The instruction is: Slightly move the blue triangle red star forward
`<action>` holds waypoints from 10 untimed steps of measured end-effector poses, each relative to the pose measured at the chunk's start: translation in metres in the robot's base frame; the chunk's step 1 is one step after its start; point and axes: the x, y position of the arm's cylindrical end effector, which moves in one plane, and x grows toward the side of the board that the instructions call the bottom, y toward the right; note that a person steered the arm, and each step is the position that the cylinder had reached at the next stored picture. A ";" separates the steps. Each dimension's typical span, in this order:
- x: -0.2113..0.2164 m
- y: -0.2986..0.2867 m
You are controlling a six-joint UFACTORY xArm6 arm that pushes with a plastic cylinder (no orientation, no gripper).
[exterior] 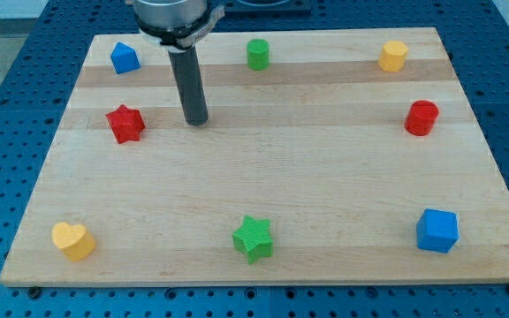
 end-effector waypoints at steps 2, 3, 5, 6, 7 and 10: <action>-0.109 -0.036; -0.147 -0.099; -0.149 -0.170; -0.131 -0.168; -0.046 -0.137; -0.001 -0.136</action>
